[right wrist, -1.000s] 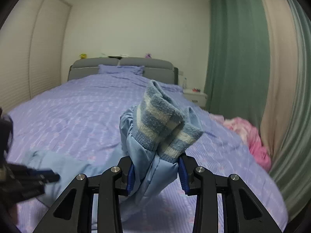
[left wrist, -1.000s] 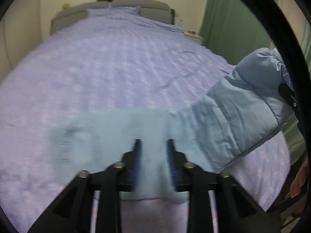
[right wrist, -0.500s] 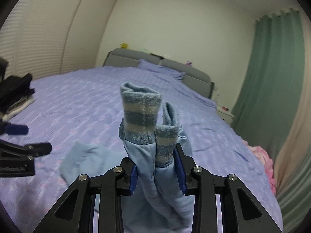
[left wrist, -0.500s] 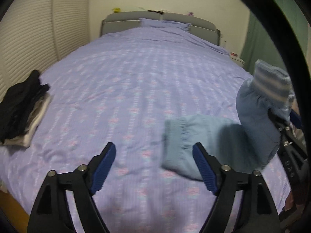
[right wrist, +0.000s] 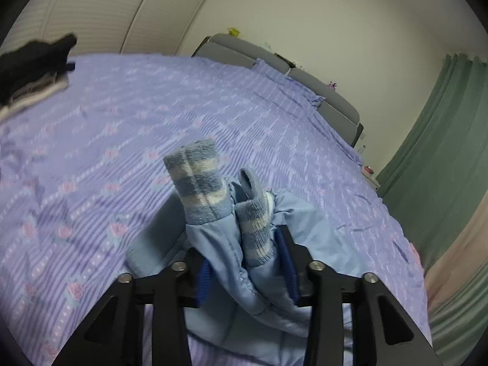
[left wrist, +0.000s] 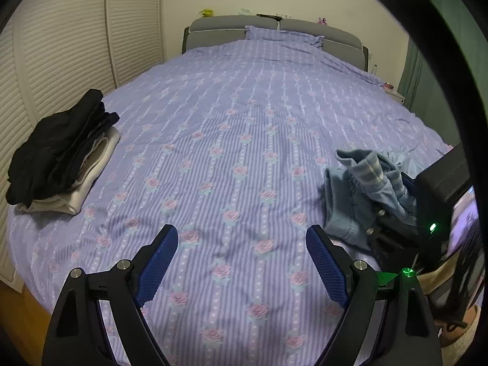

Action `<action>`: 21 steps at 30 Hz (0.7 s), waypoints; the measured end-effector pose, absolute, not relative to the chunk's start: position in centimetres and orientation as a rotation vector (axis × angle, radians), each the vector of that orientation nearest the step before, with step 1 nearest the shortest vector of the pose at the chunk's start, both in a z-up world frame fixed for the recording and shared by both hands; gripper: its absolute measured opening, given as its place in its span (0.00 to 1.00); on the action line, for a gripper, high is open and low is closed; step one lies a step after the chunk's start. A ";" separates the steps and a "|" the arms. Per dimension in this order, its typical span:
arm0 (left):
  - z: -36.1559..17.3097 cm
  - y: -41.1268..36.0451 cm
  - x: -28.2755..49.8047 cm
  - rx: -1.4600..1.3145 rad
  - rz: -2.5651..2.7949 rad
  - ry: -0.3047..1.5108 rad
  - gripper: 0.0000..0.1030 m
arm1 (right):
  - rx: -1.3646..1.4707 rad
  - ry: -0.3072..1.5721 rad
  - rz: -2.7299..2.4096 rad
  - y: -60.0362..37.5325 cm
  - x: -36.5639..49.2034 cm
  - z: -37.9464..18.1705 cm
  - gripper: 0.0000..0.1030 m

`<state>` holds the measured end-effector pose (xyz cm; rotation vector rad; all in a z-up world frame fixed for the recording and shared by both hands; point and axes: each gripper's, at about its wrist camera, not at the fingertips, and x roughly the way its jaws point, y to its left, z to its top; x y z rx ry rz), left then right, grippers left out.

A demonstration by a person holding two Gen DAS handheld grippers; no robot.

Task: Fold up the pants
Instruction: 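Lift the sock cuffs with the right tool while the left tool holds the pants body, then fold the sock cuffs over onto the pants bundle with the right tool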

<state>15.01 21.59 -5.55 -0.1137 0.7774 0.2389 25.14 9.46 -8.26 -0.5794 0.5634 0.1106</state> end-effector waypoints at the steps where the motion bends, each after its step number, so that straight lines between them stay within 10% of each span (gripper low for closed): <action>1: -5.5 21.6 14.9 -0.113 0.242 0.779 0.84 | -0.594 0.561 0.118 10.0 25.0 -8.5 0.53; 4: -5.4 21.6 14.7 -0.124 0.244 0.784 0.84 | -0.576 0.559 0.240 10.2 23.4 -8.8 0.77; 21: -2.6 17.7 13.8 -0.192 0.083 0.647 0.84 | -0.329 0.254 0.150 1.9 14.2 0.4 0.83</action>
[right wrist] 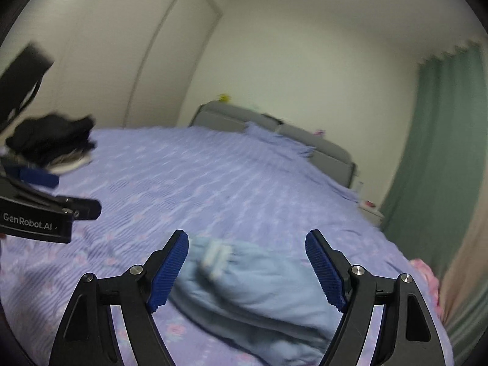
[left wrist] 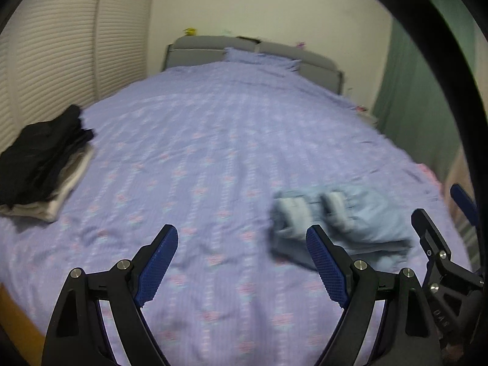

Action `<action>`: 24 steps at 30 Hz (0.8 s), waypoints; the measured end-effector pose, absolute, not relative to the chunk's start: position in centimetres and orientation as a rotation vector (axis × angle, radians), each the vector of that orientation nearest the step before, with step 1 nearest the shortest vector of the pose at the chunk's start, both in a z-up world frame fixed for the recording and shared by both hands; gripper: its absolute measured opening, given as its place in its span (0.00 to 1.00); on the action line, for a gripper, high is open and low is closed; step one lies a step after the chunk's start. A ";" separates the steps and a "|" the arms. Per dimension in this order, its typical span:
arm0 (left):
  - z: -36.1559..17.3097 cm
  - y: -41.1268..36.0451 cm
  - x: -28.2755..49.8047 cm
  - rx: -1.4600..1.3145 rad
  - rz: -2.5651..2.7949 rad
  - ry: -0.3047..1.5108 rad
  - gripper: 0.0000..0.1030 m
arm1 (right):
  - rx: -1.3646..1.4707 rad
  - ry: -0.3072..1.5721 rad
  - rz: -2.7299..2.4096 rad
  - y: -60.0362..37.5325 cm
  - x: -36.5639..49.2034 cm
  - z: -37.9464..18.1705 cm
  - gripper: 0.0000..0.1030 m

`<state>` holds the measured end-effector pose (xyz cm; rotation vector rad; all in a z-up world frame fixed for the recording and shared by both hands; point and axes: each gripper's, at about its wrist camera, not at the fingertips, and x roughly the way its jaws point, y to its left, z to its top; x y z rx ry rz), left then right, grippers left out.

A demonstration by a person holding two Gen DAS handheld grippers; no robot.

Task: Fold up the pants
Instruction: 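Fold the sock cuffs over onto the pants bundle with the right tool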

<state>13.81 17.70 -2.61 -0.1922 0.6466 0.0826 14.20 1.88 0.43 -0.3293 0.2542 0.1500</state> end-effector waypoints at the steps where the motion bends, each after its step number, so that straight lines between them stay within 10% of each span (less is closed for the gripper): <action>1: -2.5 17.0 14.1 -0.199 0.051 0.642 0.84 | -0.303 0.256 0.126 0.6 14.1 0.6 0.83; 24: -5.4 8.4 22.1 -0.278 -0.028 0.746 0.84 | 0.573 0.587 0.029 -19.8 24.4 -12.2 0.84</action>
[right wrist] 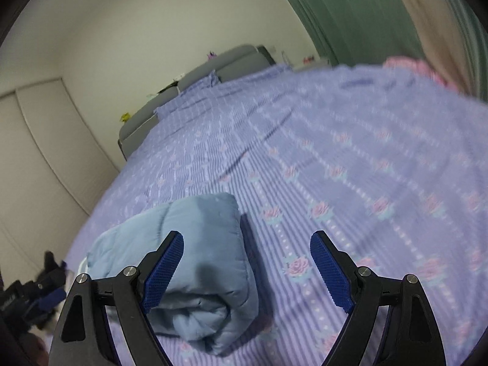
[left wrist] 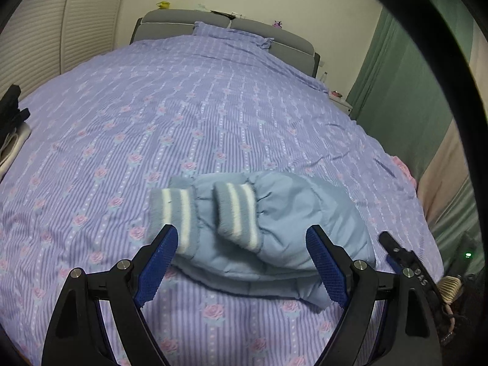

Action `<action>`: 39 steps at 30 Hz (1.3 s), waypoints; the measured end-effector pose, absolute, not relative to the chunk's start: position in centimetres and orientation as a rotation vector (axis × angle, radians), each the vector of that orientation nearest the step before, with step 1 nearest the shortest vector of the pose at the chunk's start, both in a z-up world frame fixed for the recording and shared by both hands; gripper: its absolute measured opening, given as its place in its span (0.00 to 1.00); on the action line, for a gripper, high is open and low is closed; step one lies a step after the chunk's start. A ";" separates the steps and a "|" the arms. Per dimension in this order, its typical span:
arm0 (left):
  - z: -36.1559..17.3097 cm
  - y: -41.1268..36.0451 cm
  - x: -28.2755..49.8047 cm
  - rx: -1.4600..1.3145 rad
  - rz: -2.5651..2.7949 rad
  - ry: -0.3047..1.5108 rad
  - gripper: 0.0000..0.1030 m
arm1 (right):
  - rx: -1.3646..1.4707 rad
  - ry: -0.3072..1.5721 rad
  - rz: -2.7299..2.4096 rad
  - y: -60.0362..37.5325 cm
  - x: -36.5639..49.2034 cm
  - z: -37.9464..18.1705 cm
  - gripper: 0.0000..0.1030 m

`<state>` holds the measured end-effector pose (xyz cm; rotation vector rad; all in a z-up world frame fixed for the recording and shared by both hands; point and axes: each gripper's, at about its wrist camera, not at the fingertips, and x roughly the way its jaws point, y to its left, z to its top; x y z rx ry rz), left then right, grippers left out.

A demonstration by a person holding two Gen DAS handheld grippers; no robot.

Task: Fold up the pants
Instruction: 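Fold the sock cuffs over onto the pants bundle with the right tool, then grasp the folded pants bundle with the right tool and lift it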

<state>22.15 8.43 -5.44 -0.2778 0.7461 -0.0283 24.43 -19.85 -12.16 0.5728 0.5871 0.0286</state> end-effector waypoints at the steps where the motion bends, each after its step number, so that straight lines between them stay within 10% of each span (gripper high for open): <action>1: -5.4 8.3 22.3 -0.279 -0.030 0.748 0.84 | 0.617 0.609 0.051 -20.1 25.3 -13.1 0.84; 27: -10.8 11.7 26.6 -0.319 0.055 0.900 0.85 | 0.866 0.821 0.323 -14.3 30.6 -19.0 0.85; 33: -9.9 13.1 25.6 -0.359 0.009 0.901 0.85 | 0.710 0.837 0.237 -12.6 30.2 -17.4 0.56; 39: -8.8 15.2 22.2 -0.435 0.017 0.860 0.86 | 0.357 0.810 0.051 -8.8 29.5 -14.0 0.49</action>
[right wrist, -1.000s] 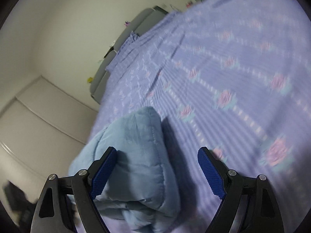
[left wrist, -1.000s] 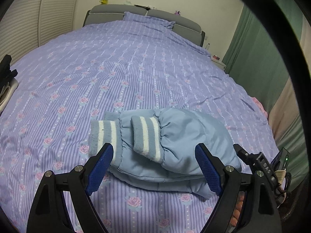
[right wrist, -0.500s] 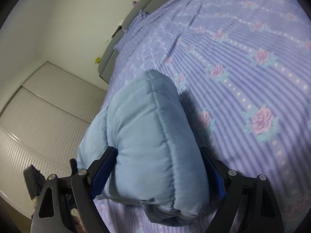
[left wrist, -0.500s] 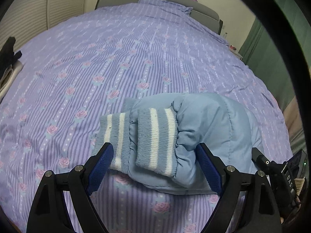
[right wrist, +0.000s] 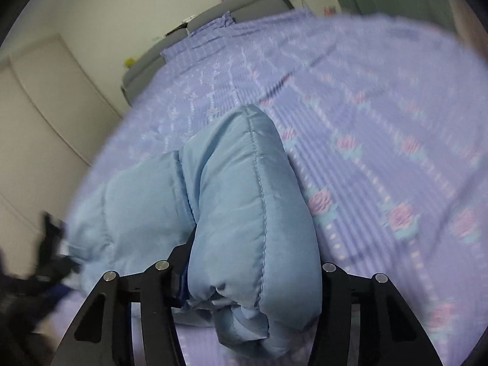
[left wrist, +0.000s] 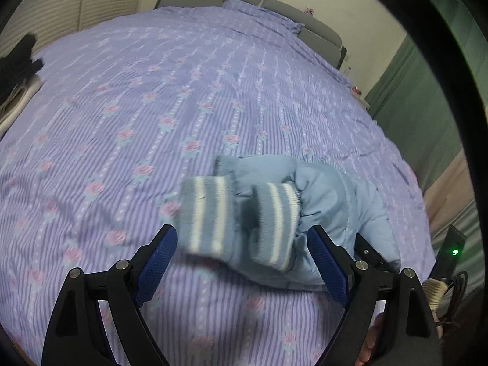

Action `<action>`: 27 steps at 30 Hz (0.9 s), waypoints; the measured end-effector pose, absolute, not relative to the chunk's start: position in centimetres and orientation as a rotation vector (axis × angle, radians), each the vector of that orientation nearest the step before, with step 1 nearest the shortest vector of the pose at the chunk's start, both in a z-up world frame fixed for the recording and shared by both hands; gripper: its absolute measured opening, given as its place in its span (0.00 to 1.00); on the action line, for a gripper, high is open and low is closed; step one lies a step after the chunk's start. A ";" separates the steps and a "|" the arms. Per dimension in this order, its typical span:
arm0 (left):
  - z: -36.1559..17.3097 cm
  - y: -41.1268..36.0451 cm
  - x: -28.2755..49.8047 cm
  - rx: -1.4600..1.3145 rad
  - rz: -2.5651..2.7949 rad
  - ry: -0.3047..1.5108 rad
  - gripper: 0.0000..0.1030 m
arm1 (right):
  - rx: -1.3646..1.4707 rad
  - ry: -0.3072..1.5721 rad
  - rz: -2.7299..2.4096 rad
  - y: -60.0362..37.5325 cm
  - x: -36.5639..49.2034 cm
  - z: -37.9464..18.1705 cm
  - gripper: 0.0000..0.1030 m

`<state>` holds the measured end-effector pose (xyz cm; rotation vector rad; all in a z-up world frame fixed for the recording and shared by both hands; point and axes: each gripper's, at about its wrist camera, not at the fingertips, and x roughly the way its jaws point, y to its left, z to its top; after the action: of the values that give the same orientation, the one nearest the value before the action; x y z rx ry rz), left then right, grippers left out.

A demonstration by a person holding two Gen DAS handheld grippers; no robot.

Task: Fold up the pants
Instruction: 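Grasp the folded pants bundle with the right tool and lift it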

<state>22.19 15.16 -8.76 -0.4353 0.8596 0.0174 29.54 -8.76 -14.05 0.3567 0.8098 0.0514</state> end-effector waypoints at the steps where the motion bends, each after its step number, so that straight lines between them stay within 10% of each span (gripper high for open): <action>1: -8.9 15.7 21.5 -0.465 0.020 0.860 0.87 | 0.306 0.803 0.022 -8.0 29.4 -13.7 0.49; 27: -14.9 14.7 24.3 -0.726 -0.172 0.792 0.93 | 0.313 0.817 -0.026 -8.1 28.1 -14.9 0.52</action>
<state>24.33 14.66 -14.87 -0.7256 0.7924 -0.1724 28.10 -8.06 -14.87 0.3131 0.8169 -0.0261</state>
